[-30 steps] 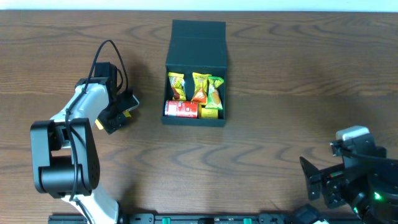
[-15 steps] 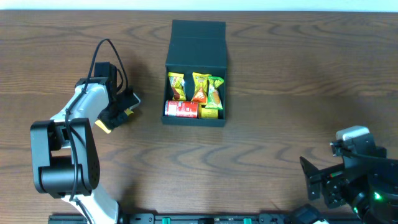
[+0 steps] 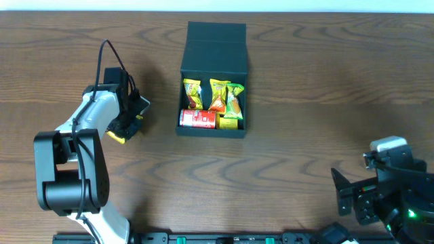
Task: Pack container
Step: 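Carry the Apollo pack over the box with the left gripper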
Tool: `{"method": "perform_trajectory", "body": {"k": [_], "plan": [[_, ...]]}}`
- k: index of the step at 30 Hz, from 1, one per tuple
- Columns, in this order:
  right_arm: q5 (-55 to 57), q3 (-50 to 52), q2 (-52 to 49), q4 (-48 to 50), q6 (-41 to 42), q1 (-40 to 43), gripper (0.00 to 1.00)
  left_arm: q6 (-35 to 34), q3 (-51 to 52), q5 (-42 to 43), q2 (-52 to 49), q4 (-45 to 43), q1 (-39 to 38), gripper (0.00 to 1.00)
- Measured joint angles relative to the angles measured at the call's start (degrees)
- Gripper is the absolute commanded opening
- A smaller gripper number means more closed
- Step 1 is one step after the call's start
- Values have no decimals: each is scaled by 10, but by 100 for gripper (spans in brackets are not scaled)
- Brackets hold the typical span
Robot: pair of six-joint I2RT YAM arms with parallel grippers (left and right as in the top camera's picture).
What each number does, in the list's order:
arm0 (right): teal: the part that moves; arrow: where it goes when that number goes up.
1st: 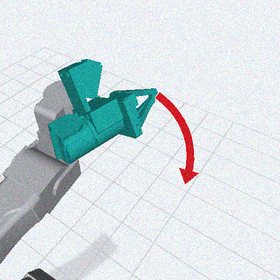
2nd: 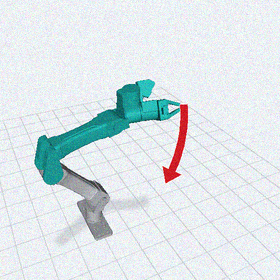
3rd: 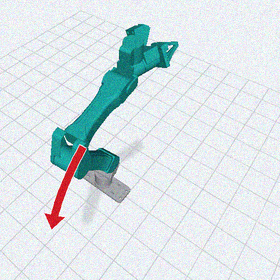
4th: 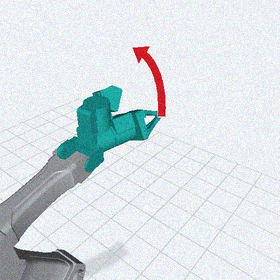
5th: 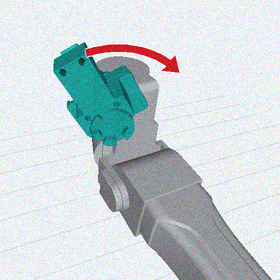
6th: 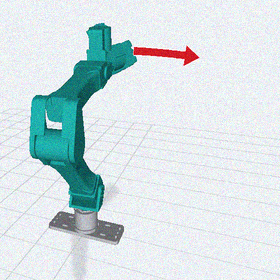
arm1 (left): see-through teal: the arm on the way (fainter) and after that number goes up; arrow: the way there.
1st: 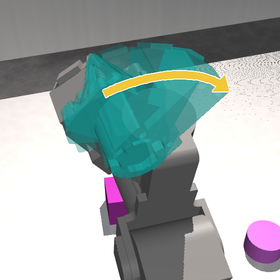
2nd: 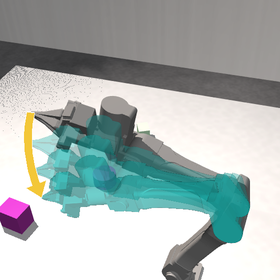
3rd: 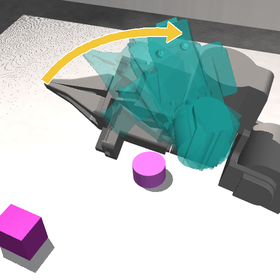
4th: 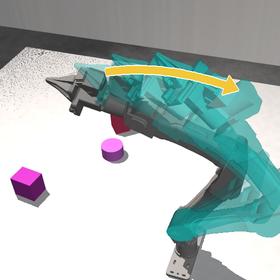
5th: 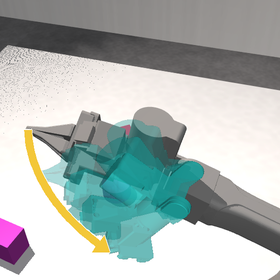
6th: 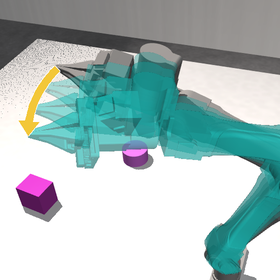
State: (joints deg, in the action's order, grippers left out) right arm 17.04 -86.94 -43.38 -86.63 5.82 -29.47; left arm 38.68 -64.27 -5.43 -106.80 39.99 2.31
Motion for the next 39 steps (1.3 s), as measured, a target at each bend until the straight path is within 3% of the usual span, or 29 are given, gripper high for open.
{"method": "perform_trajectory", "body": {"k": [4,6,12,19,30,39], "plan": [[7,0,0,1,0,0,99,-60,-23,10,-2,2,-22,13],[9,0,0,1,0,0,99,-94,-50,13,-4,6,-35,7],[10,0,0,1,0,0,99,-225,-195,21,-7,54,-75,7],[12,0,0,1,0,0,99,-314,-331,63,-7,72,-136,7],[12,0,0,1,0,0,99,-470,-339,93,-7,79,-277,6],[12,0,0,1,0,0,99,-576,-301,32,-7,54,-324,6]]}}
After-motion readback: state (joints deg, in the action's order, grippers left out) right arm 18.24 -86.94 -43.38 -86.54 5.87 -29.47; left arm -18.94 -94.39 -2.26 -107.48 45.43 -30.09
